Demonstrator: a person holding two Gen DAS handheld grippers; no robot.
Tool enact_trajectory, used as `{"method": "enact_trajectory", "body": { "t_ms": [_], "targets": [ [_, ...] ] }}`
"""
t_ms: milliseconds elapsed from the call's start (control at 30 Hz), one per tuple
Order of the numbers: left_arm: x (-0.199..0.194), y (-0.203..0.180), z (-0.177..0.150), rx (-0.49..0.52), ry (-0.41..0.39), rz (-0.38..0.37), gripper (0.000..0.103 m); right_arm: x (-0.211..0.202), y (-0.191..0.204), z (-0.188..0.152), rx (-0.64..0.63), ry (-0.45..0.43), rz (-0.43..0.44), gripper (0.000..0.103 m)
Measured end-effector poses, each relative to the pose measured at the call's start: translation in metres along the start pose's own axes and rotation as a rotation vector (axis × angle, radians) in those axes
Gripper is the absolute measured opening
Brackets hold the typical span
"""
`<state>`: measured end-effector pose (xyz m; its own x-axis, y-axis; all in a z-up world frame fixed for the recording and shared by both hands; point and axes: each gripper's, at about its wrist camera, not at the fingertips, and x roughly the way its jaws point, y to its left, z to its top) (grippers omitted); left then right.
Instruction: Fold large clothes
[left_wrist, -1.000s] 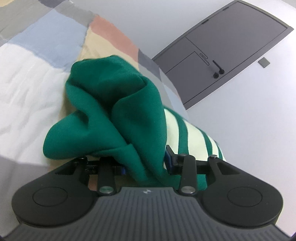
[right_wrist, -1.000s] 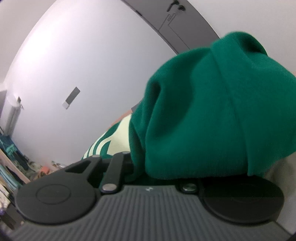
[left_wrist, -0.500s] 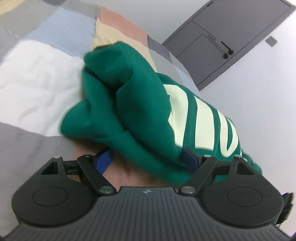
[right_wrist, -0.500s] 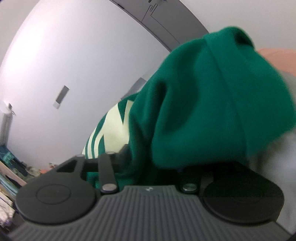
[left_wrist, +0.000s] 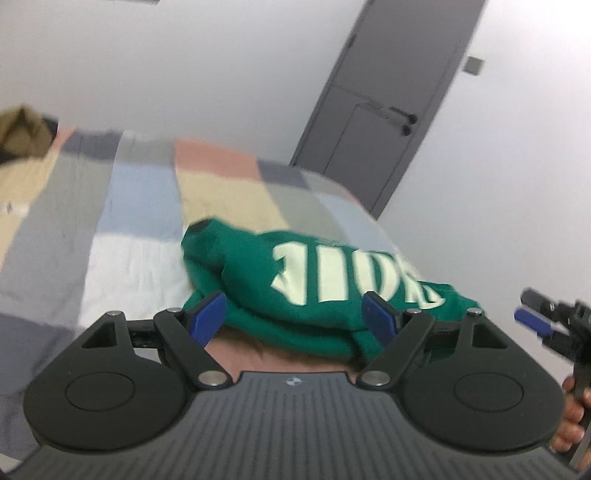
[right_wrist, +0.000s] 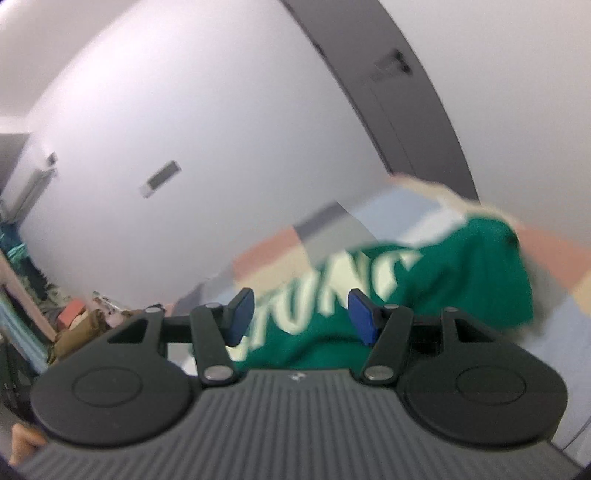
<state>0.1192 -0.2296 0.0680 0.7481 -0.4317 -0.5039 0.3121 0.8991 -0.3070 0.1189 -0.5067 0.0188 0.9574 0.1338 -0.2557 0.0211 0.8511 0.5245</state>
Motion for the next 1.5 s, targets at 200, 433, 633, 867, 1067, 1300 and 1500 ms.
{"method": "enact_trajectory", "body": {
  "t_ms": [200,433,633,867,1067,1300,1500],
  "targets": [
    [-0.064,-0.033,0.003,0.098,-0.060,-0.011,0.084,-0.046,0.063,0.013,-0.148,-0.035,0.008,0.060],
    [-0.117,-0.045,-0.020,0.141,-0.127,-0.013,0.084,-0.086,0.092,-0.017,-0.228,-0.046,0.007,0.060],
    [-0.141,-0.045,-0.041,0.166,-0.151,-0.010,0.084,-0.111,0.109,-0.046,-0.299,-0.048,-0.025,0.060],
    [-0.157,-0.044,-0.063,0.177,-0.166,-0.006,0.084,-0.130,0.116,-0.075,-0.342,-0.031,-0.067,0.060],
    [-0.161,-0.046,-0.078,0.191,-0.155,-0.001,0.084,-0.142,0.114,-0.092,-0.347,-0.021,-0.109,0.060],
    [-0.159,-0.050,-0.087,0.213,-0.145,0.005,0.084,-0.144,0.110,-0.104,-0.337,0.002,-0.138,0.060],
    [-0.159,-0.051,-0.089,0.224,-0.143,0.011,0.084,-0.145,0.107,-0.107,-0.346,0.009,-0.162,0.060]
  ]
}}
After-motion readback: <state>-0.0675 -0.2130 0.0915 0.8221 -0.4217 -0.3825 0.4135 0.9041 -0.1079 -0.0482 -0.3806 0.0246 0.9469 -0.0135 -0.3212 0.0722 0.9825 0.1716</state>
